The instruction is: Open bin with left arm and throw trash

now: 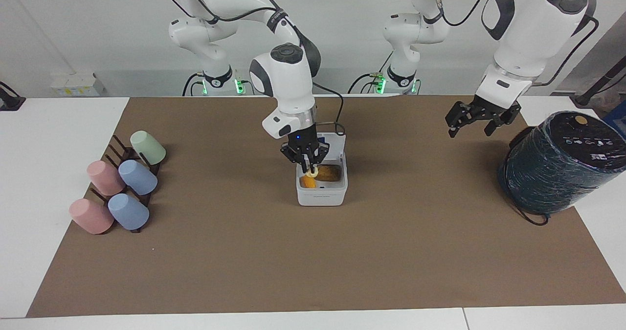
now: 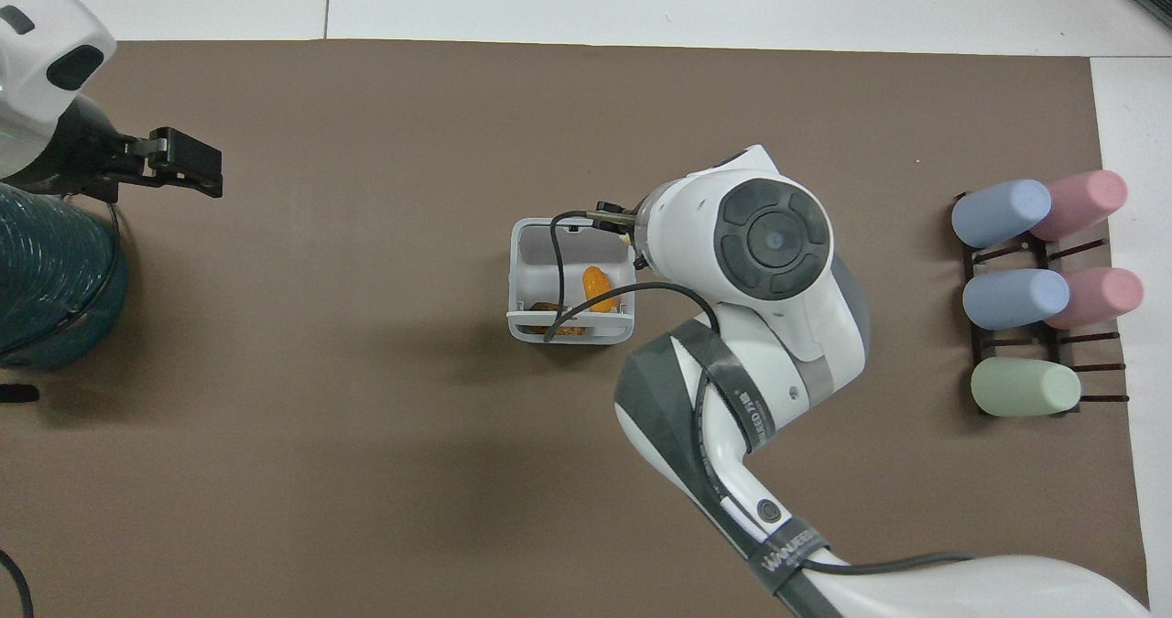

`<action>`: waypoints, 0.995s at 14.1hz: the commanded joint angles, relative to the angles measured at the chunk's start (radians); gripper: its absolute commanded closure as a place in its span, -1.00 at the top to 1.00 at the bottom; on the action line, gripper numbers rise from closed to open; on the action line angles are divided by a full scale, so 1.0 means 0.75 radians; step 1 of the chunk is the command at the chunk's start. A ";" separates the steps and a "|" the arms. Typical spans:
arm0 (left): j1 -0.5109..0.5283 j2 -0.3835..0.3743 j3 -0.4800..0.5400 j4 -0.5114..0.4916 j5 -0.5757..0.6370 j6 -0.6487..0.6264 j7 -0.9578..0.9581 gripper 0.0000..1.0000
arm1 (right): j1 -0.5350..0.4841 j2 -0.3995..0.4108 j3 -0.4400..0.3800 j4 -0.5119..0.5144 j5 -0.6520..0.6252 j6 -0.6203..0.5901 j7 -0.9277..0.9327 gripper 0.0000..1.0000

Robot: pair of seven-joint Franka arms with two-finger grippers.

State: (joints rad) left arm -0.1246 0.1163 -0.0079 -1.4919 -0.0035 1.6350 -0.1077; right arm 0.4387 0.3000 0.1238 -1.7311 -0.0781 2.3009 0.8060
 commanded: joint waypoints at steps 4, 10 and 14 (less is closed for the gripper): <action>0.009 -0.049 0.004 -0.054 0.029 -0.016 0.078 1.00 | 0.010 0.003 0.007 0.026 0.018 -0.020 0.064 1.00; 0.017 -0.061 0.004 -0.070 0.029 -0.020 0.084 1.00 | 0.008 -0.001 0.007 0.019 0.010 -0.033 0.067 1.00; 0.078 -0.061 0.004 -0.070 0.029 -0.020 0.084 1.00 | 0.002 -0.003 0.007 0.019 -0.006 -0.029 0.054 1.00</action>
State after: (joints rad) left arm -0.0900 0.1054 0.0000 -1.5060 0.0002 1.6230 -0.0585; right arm 0.4447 0.2998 0.1263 -1.7254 -0.0783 2.2956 0.8364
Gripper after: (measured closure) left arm 0.000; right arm 0.000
